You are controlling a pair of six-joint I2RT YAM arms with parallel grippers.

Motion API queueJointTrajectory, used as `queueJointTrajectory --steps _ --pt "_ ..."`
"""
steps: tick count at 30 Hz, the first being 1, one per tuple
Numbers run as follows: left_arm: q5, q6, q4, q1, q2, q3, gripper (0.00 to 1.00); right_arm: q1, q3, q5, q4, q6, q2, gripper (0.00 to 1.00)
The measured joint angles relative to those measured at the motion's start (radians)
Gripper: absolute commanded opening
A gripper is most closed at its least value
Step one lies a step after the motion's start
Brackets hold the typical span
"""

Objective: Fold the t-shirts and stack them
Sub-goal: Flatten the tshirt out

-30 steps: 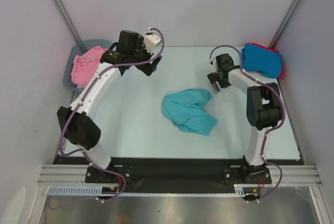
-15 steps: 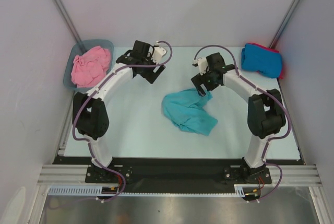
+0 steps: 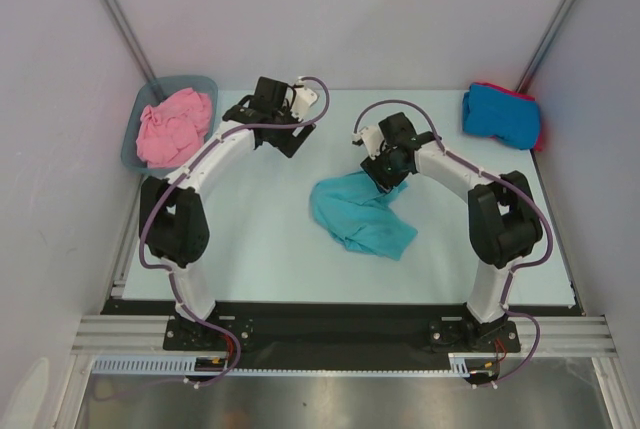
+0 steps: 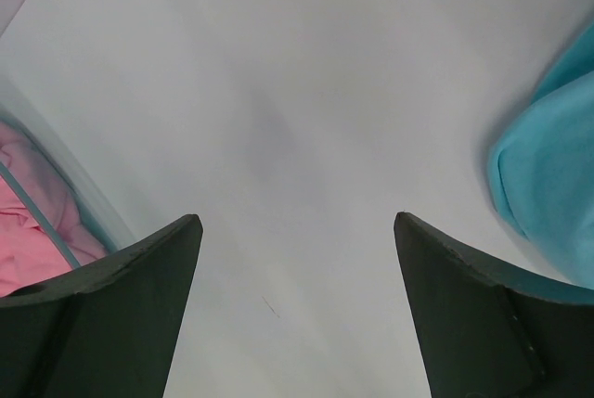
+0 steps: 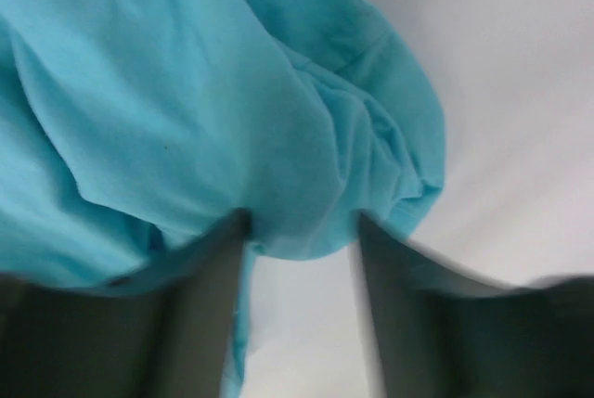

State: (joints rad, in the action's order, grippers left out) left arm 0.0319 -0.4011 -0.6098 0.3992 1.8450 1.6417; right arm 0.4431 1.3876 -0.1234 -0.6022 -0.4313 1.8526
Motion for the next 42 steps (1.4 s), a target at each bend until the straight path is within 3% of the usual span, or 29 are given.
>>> queueJointTrajectory --steps 2,3,5,6,13,17,22,32,33,35,39,42 --pt "0.001 0.0 0.0 0.0 0.002 0.0 0.91 -0.002 0.0 0.006 0.0 -0.004 0.0 0.35" --pt "0.002 0.0 0.0 0.0 0.002 0.0 0.91 -0.002 0.0 0.009 0.0 -0.007 0.001 0.21" --pt "0.002 0.0 0.001 0.0 0.003 0.001 0.91 -0.002 0.0 0.015 0.0 -0.013 0.002 0.02" --pt "0.003 0.0 0.001 0.0 0.005 0.002 0.91 -0.002 0.0 0.018 0.0 -0.013 0.003 0.0" --pt "0.004 0.0 0.003 0.006 0.018 0.005 0.9 -0.002 0.0 0.073 0.008 -0.009 0.019 0.0" --pt "0.017 -0.003 0.003 0.019 0.018 0.005 0.88 0.0 0.001 0.235 0.08 -0.009 0.021 0.0" --pt "0.019 -0.012 0.003 0.055 0.018 0.005 0.87 -0.023 0.009 0.511 0.275 -0.06 0.034 0.0" --pt "0.033 -0.029 0.008 0.109 0.018 0.003 0.87 -0.108 -0.023 0.887 0.685 -0.257 0.108 0.0" --pt "0.037 -0.029 0.01 0.111 0.018 0.002 0.87 -0.107 -0.033 0.913 0.725 -0.284 0.117 0.31" --pt "0.045 -0.031 0.013 0.111 0.018 -0.003 0.87 -0.106 -0.043 0.948 0.773 -0.313 0.137 0.78" --pt "0.062 -0.046 0.029 0.112 0.018 -0.026 0.87 -0.106 -0.037 0.932 0.701 -0.297 0.146 0.93" --pt "0.082 -0.057 0.044 0.113 0.018 -0.059 0.88 -0.107 -0.003 0.795 0.524 -0.227 0.13 0.93"
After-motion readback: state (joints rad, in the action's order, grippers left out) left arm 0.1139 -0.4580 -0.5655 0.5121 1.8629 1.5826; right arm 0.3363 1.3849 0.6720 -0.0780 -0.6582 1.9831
